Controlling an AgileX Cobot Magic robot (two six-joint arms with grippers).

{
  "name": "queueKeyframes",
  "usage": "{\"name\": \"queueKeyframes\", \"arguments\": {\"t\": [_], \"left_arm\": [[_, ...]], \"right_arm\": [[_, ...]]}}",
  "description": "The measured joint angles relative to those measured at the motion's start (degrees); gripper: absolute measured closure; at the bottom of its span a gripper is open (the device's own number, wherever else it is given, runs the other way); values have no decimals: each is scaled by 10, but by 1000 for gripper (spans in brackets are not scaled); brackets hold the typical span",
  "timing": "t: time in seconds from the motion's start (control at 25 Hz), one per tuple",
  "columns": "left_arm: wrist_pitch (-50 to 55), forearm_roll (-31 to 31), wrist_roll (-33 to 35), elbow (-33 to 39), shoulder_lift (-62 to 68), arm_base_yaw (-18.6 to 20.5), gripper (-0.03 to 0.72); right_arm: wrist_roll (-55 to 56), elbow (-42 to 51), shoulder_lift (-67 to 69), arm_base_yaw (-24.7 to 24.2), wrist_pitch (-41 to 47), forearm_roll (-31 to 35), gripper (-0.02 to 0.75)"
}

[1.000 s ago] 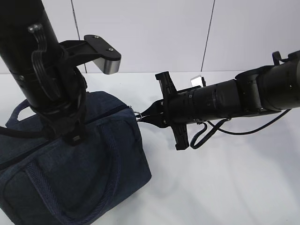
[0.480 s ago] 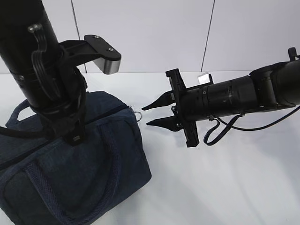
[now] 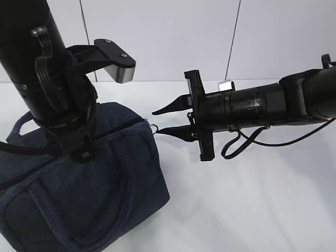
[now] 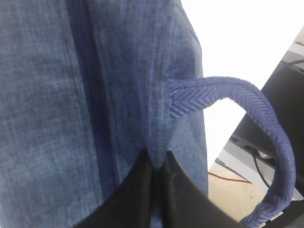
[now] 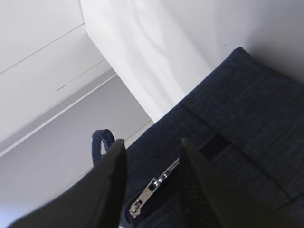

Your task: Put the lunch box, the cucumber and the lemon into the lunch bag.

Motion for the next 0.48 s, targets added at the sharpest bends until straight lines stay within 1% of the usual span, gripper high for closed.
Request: {"name": "queueKeyframes", "arguments": {"t": [0.48], "left_arm": [[0, 0, 0, 0, 0, 0, 689]], "right_arm": [[0, 0, 0, 10, -4, 3, 473]]}}
